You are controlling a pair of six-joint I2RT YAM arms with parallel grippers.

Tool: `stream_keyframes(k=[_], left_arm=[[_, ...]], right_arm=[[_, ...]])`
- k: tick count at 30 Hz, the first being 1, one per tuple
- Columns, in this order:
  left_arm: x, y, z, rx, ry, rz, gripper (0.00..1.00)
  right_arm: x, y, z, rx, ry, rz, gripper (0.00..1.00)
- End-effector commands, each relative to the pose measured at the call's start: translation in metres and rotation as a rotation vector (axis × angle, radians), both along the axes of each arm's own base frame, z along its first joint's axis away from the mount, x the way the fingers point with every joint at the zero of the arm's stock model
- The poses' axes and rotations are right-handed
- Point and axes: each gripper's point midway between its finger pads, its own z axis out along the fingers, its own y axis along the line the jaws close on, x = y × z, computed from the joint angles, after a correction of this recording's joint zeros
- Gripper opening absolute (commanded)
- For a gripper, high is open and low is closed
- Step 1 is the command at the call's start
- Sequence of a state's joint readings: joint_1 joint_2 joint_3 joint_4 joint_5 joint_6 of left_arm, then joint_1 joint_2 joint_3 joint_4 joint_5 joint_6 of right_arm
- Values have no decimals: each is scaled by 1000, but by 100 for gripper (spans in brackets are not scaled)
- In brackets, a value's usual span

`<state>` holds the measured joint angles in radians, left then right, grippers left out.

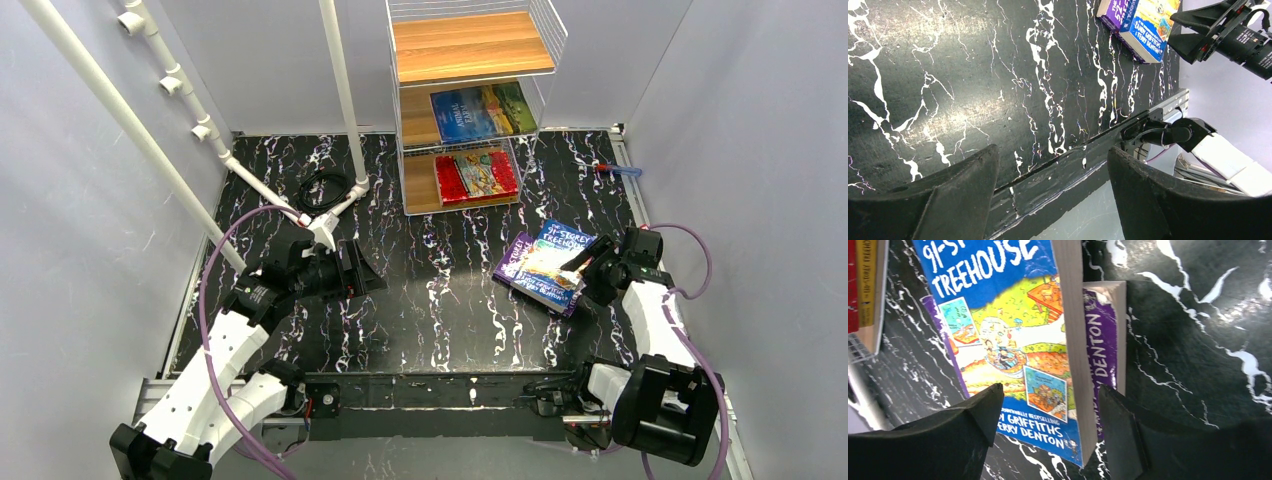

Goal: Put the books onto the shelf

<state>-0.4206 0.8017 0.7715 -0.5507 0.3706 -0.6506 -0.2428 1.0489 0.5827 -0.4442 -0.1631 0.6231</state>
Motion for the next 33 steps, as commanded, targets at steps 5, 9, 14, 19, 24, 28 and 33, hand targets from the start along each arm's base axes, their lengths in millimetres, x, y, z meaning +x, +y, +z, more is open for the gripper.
stream_keyframes(k=[5, 9, 14, 19, 24, 28, 33], left_arm=[[-1, -2, 2, -16, -2, -7, 76], [-1, -2, 0, -18, 1, -6, 76], [0, -2, -1, -15, 6, -6, 76], [0, -2, -2, -12, 7, -7, 76], [1, -2, -3, -9, 10, -5, 76], [2, -4, -3, -10, 17, -13, 76], [5, -10, -4, -20, 31, -42, 76]], right_arm=[[15, 11, 2, 43, -101, 73, 65], [14, 9, -9, 35, -84, 73, 68], [14, 9, -20, 24, -81, 87, 51], [12, 9, -24, 15, -81, 109, 8], [9, 23, -18, 70, -125, 151, 1], [2, 50, -10, 156, -166, 242, 1], [-17, 121, 4, 192, -181, 528, 1]])
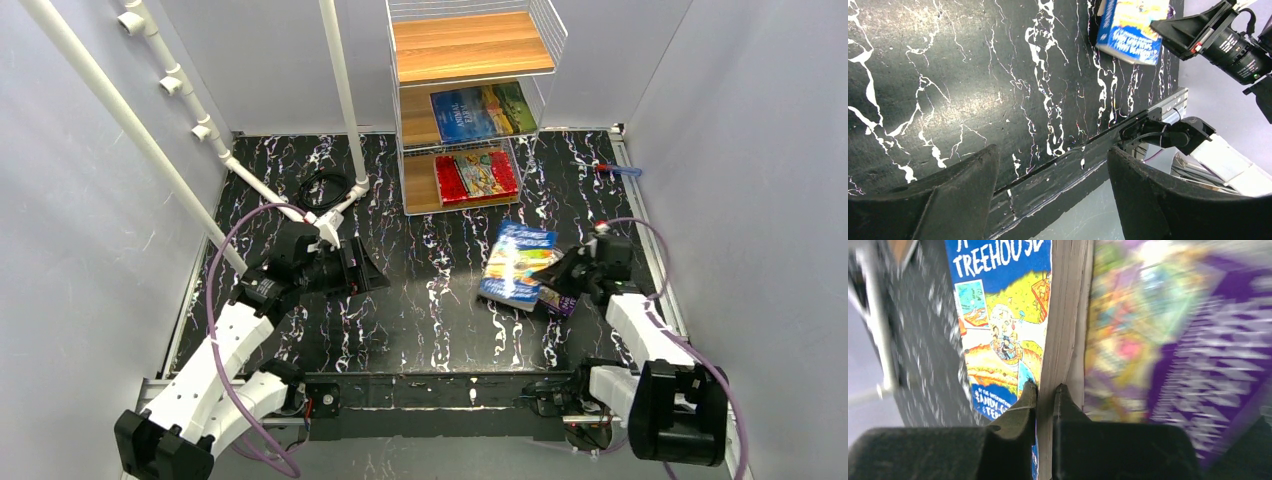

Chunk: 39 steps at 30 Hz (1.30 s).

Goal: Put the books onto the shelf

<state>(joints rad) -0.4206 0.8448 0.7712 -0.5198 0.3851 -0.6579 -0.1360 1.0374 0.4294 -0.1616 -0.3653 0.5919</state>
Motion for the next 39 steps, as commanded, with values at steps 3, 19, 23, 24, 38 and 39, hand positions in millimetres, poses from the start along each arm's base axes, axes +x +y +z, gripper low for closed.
stream_keyframes(k=[3, 19, 23, 24, 38, 39], left_arm=[[0, -6, -1, 2, 17, -53, 77], [0, 3, -58, 168, 158, -136, 77], [12, 3, -66, 191, 143, -124, 78], [16, 3, -68, 201, 140, -123, 78], [102, -3, -108, 366, 115, -69, 79], [103, -1, -113, 379, 122, -71, 79]], right_arm=[[-37, 106, 19, 33, -37, 472, 1], [-24, 194, 5, -418, -80, 956, 73], [-28, 165, 19, -339, -98, 586, 83], [-34, 163, 21, -268, -94, 508, 82], [-88, 183, 8, 250, -6, 270, 83], [-91, 188, 6, 266, -2, 288, 83]])
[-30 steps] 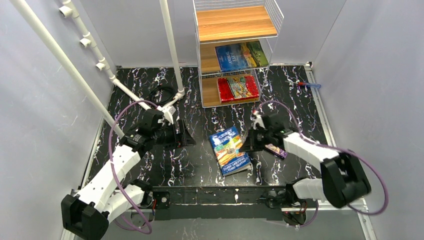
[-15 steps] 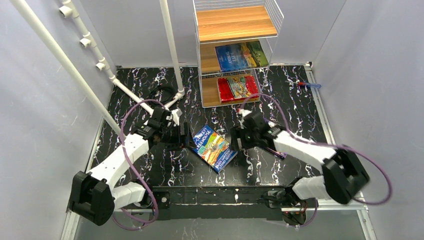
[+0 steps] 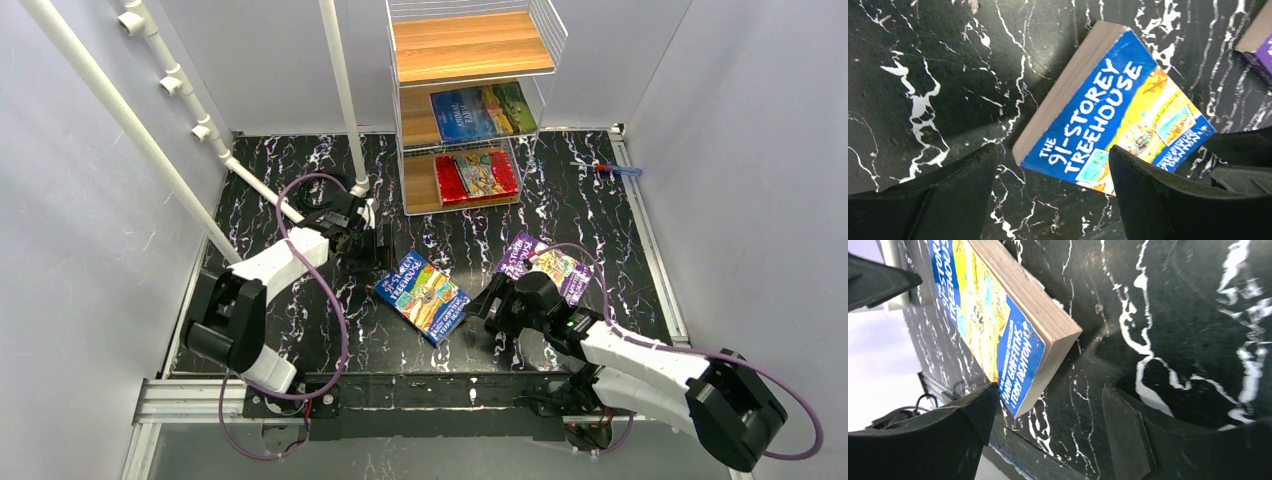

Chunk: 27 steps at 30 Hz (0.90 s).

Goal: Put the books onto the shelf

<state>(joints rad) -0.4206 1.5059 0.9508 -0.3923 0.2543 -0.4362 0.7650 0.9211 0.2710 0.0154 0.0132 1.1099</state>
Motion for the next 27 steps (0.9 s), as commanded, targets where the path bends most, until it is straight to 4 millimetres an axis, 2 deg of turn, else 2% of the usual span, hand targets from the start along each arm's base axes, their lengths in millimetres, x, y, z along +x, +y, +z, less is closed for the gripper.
stream_keyframes(k=[1, 5, 8, 11, 15, 17, 21, 24, 27], left_arm=[[16, 7, -12, 58, -29, -1, 79], [12, 3, -23, 43, -12, -18, 79], [7, -7, -24, -15, 11, -50, 80], [-8, -26, -25, -141, 62, -104, 79], [-27, -31, -37, -198, 149, -91, 77], [-41, -33, -39, -244, 172, -66, 76], [-75, -34, -28, -292, 190, -37, 74], [-112, -44, -15, -327, 204, -46, 74], [-151, -54, -9, -319, 269, -81, 74]], right_arm=[[2, 33, 16, 173, -3, 14, 83], [2, 46, 5, 168, 22, 50, 81], [6, 54, 2, 168, 21, 72, 80], [12, 61, 1, 146, 6, 92, 80], [27, 63, 0, 120, -7, 91, 80], [44, 58, 1, 121, -11, 66, 80], [94, 49, 10, 115, -47, 41, 81], [127, 47, 7, 56, -51, 63, 83], [146, 41, 0, -34, -21, 88, 86]])
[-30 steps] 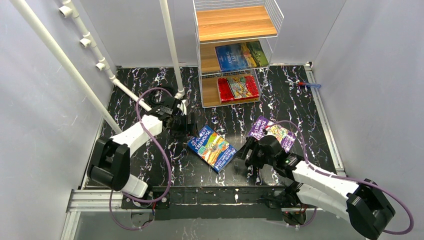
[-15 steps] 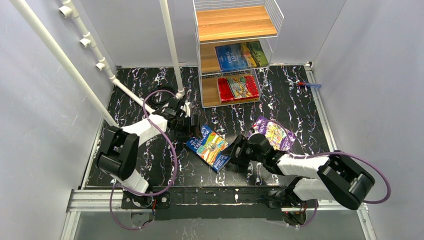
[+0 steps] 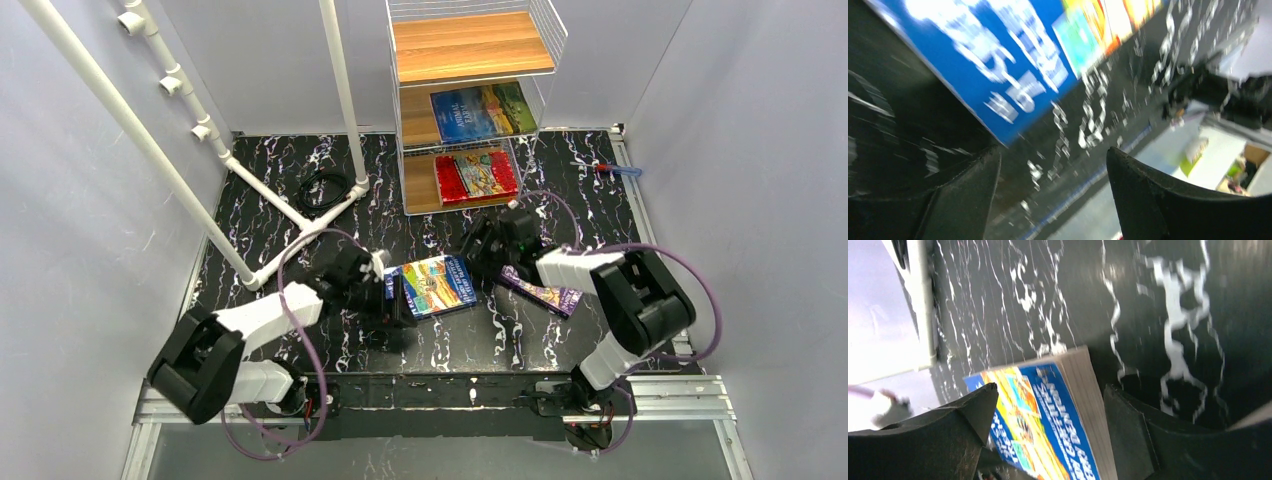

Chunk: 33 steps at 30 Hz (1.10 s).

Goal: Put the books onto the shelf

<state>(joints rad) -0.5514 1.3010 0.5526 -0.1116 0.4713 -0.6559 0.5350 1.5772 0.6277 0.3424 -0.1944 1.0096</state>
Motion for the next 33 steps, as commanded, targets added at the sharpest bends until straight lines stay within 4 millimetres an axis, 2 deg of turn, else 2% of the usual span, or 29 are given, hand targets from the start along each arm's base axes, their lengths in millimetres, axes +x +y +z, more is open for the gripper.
stream_keyframes(k=[1, 2, 4, 8, 10, 13, 16, 18, 22, 29, 33], left_arm=[[-59, -15, 19, -34, 145, -38, 74], [-62, -7, 22, 4, 137, -30, 73], [-53, 10, 39, 91, 52, 1, 75], [-16, 31, 77, 203, -158, 23, 78], [7, 33, 81, 246, -211, 18, 79], [44, 33, 73, 284, -240, 17, 79], [77, 30, 58, 290, -227, 19, 80], [97, 26, 57, 255, -222, 27, 80], [128, 23, 48, 259, -246, 36, 80], [144, 11, 22, 244, -245, -4, 80], [132, 1, -1, 212, -145, -53, 77]], right_arm=[[23, -7, -1, -135, -15, 90, 86], [24, -13, -1, -166, -13, 79, 87], [21, -26, 4, -203, -34, 42, 88], [4, -57, 18, -247, -82, -70, 89], [-6, -70, 26, -244, -118, -119, 90], [-28, -79, 34, -218, -140, -124, 90], [-55, -85, 31, -221, -117, -88, 90], [-67, -90, 31, -215, -117, -79, 90], [-88, -93, 27, -177, -101, -63, 90], [-97, -94, 23, -158, -69, -73, 89], [-103, -87, 17, -112, -21, -67, 87]])
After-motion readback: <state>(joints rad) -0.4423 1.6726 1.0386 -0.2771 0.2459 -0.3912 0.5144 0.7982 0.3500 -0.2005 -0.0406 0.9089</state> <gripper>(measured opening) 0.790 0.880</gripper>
